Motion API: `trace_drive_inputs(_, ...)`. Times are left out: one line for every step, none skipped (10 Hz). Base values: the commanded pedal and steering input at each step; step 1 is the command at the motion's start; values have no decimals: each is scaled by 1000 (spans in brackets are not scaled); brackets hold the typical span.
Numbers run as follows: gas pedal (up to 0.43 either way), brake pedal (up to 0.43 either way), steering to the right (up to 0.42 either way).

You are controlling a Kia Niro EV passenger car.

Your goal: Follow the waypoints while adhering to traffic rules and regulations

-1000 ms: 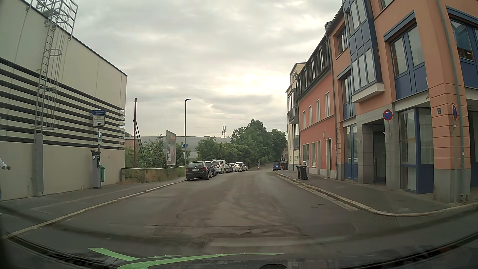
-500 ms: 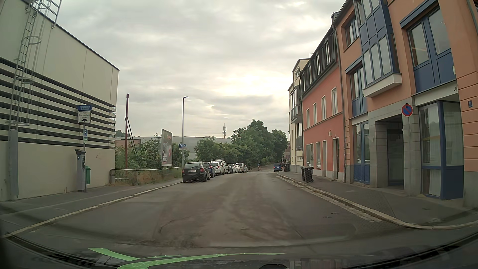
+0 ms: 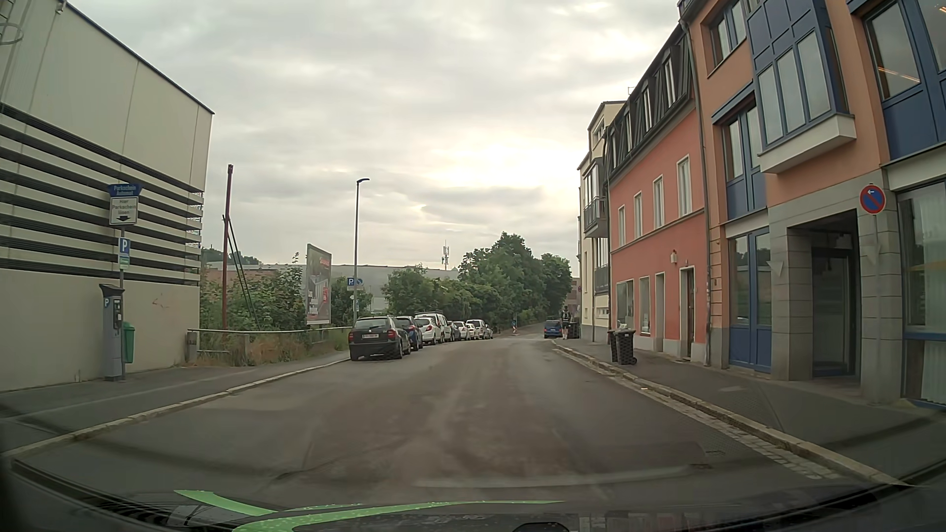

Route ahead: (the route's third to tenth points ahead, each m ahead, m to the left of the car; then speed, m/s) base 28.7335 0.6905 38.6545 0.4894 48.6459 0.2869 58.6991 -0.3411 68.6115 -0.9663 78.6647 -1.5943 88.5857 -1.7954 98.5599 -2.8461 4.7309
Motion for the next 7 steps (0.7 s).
trace_drive_inputs(319, 0, 3)
trace_drive_inputs(319, 0, 4)
trace_drive_inputs(311, 0, 4)
trace_drive_inputs(299, 0, 4)
trace_drive_inputs(287, 0, 4)
trace_drive_inputs(260, 0, 4)
trace_drive_inputs(240, 0, 4)
